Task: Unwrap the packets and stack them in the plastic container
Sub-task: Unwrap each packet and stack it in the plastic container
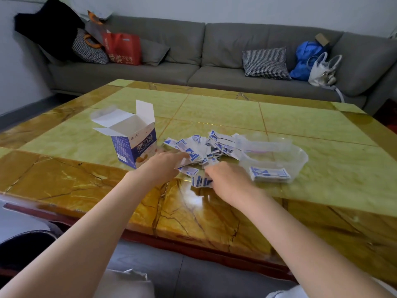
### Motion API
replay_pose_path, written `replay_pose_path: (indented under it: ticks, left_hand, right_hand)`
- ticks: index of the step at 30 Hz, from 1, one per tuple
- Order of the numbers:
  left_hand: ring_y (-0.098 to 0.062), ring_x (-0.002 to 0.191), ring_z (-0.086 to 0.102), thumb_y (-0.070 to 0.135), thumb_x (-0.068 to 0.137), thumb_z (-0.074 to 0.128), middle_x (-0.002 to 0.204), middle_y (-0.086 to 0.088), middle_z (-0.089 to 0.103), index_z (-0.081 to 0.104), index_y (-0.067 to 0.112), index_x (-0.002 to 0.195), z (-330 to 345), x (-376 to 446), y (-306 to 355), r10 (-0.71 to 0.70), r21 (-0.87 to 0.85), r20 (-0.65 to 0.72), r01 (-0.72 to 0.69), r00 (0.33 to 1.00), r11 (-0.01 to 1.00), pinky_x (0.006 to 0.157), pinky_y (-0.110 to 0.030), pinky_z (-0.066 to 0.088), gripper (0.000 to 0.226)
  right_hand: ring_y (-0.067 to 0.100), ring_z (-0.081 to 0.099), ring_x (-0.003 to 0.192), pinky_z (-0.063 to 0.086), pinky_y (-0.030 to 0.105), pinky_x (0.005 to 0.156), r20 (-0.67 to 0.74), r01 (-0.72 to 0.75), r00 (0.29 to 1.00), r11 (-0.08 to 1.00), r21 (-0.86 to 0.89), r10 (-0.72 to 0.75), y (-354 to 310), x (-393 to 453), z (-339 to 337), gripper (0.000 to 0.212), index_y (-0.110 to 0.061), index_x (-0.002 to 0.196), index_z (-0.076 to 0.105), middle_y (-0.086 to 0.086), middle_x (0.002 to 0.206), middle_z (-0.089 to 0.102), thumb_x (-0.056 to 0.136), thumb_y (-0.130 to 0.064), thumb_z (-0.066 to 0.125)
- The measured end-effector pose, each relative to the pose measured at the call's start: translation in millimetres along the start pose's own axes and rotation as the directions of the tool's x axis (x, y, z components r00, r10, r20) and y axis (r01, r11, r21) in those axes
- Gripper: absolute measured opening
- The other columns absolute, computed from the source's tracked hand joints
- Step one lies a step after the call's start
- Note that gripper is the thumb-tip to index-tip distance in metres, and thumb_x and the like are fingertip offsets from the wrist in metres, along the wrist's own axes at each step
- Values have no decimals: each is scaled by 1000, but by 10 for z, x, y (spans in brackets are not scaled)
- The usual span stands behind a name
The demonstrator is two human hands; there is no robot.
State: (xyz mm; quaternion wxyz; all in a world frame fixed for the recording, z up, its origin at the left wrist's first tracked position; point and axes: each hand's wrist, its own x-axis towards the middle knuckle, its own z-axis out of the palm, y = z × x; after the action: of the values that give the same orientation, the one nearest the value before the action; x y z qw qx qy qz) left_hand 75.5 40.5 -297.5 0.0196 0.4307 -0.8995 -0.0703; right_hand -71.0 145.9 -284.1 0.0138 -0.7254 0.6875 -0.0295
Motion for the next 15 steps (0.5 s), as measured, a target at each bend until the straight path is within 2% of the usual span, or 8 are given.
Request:
replay_pose_path:
  ticks: [6,11,15]
  left_hand:
    - [-21,117,49,30,88,58,126,0,58,40,20,130,49,85,133,-8,-14,-116,6,993,1000,93,-33,44,47]
    - [-19,113,53,31,86,61,123,1,59,43,24,131,45,150,122,32,-8,-53,-33,998,999,92,-31,45,49]
    - [-13,100,56,33,85,62,112,1,60,57,26,120,23,106,127,70,-2,-30,-70,997,998,85,-25,46,36]
  right_hand:
    - [24,61,87,53,38,77,12,19,1000,999,40,-19,53,1,31,21,-13,105,60,7,100,62,90,-4,49]
    - [23,61,89,52,35,76,17,23,1000,997,68,-24,68,-6,2,23,-14,108,61,6,101,63,90,-5,50]
    - [23,63,84,53,34,72,9,-5,1000,998,63,4,110,-8,-10,21,-14,107,62,7,99,64,91,-7,50]
